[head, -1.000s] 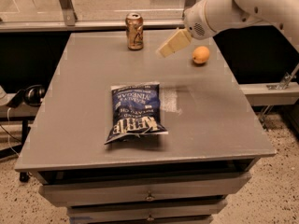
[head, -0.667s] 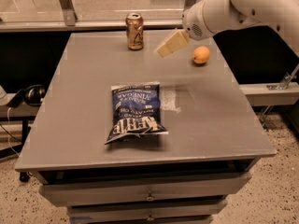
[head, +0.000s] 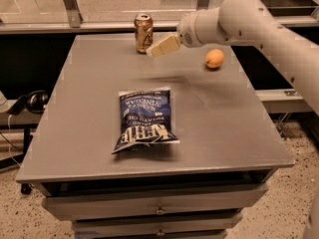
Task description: Move orange can near blue chip bag
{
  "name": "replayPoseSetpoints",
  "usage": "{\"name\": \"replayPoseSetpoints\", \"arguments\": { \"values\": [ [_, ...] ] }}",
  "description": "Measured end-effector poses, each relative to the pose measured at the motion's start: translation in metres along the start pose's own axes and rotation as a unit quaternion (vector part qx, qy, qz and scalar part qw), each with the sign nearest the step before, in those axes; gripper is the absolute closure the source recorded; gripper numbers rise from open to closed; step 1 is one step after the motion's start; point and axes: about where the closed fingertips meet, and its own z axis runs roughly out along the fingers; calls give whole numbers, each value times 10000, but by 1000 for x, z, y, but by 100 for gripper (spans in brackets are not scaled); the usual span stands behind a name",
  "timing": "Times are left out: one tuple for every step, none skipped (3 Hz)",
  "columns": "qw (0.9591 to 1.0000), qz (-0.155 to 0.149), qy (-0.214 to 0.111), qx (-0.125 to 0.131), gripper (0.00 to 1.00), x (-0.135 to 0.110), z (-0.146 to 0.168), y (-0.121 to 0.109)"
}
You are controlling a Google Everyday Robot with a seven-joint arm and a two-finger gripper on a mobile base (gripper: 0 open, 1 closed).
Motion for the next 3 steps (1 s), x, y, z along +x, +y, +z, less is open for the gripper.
{"name": "replayPoseSetpoints", "arguments": {
  "values": [
    [9988, 95, -434, 199, 0, -8, 36, -20],
    [9972, 160, -659, 300, 0, -9, 71, -33],
    [9961, 254, -795, 298, 0, -7, 98, -43]
  ]
}}
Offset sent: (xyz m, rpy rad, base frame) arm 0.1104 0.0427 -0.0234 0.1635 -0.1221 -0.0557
